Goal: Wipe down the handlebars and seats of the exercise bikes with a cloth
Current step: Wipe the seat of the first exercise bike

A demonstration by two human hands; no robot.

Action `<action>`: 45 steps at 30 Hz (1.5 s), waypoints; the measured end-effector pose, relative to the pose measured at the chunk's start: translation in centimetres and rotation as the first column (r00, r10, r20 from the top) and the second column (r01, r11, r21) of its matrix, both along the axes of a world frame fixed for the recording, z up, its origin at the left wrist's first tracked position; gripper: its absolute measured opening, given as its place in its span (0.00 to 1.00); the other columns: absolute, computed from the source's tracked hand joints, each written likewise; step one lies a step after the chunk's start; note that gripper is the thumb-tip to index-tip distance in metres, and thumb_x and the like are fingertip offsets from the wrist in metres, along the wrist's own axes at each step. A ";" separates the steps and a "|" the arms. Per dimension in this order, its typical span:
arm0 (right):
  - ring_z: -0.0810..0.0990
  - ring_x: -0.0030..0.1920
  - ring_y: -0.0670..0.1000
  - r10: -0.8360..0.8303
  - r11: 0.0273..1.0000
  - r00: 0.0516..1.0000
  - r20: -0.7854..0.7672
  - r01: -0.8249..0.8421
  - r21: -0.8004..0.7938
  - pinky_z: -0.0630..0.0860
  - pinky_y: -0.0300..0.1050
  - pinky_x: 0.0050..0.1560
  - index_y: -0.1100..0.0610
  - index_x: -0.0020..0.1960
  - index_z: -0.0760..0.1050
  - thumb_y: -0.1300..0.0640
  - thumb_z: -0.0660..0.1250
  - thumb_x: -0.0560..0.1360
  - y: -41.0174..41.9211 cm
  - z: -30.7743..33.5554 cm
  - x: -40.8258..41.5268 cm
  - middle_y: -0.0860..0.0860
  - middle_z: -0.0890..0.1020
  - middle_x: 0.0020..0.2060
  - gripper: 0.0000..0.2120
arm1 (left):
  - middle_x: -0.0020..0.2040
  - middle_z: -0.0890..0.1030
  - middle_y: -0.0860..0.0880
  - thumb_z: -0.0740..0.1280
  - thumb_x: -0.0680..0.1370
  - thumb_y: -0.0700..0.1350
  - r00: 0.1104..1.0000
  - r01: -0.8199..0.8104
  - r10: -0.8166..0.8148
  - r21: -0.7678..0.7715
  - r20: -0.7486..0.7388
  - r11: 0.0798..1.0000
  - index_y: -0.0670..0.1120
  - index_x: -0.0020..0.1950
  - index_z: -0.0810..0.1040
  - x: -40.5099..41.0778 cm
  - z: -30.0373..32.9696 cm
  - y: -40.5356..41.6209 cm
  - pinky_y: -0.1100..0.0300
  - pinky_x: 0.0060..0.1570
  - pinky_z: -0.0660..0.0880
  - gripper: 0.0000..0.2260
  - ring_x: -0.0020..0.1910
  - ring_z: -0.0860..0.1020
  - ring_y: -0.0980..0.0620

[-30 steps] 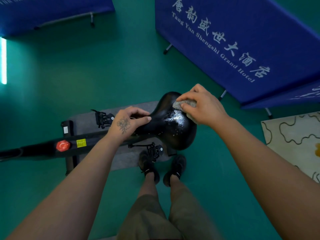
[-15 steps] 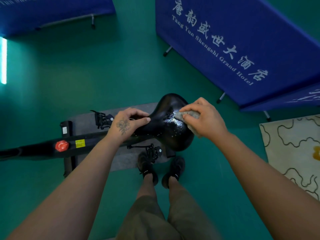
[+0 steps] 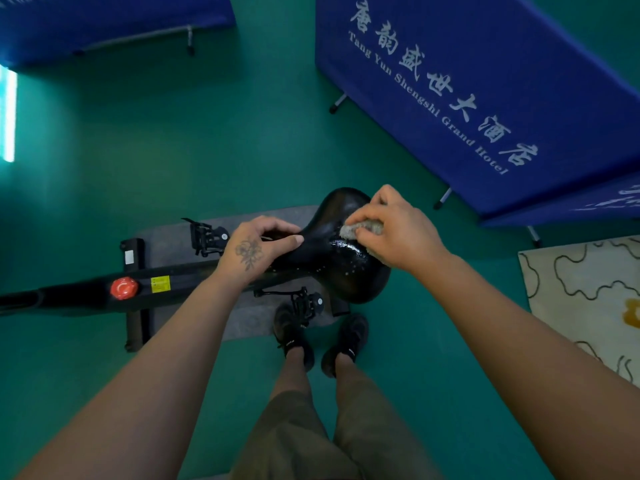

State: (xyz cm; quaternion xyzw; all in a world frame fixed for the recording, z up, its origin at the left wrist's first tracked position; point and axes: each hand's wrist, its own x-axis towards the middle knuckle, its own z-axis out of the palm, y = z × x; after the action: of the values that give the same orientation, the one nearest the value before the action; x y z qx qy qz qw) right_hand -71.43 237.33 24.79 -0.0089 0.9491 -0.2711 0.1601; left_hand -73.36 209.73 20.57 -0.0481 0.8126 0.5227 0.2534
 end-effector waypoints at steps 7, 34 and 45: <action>0.77 0.50 0.49 0.004 1.000 1.000 -0.019 -0.003 0.013 0.69 0.45 0.47 0.36 0.59 0.81 0.45 0.70 0.79 -0.1 0.6 -1.7 0.42 0.72 0.53 0.10 | 0.50 0.86 0.54 0.80 0.75 0.49 1.000 0.009 -0.009 -0.008 -0.005 1.000 0.54 0.52 0.89 0.0 0.2 0.0 0.70 0.46 0.75 0.06 0.46 0.83 0.61; 0.80 0.49 0.51 0.280 0.959 0.960 -0.034 -0.278 0.054 0.72 0.48 0.47 0.37 0.60 0.81 0.44 0.68 0.80 -1.8 0.2 -3.6 0.42 0.73 0.56 0.10 | 0.52 0.85 0.57 0.79 0.76 0.51 0.999 0.007 -0.008 -0.035 -0.042 0.999 0.56 0.52 0.89 0.4 0.0 -0.1 0.61 0.54 0.75 0.06 0.53 0.82 0.60; 0.80 0.48 0.49 0.373 0.927 0.927 -0.045 -0.371 0.054 0.76 0.49 0.44 0.38 0.56 0.84 0.47 0.71 0.76 -0.4 1.1 -1.2 0.42 0.75 0.54 0.09 | 0.52 0.85 0.58 0.79 0.76 0.51 0.999 -0.005 0.004 -0.037 -0.048 0.999 0.56 0.53 0.89 0.6 0.2 0.1 0.65 0.55 0.75 0.07 0.52 0.81 0.63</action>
State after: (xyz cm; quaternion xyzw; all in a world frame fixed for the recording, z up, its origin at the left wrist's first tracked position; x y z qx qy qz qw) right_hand -72.58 236.92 25.91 -0.1924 0.9400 -0.2142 0.1827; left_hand -72.73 209.78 20.80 -0.0421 0.8277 0.5092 0.2319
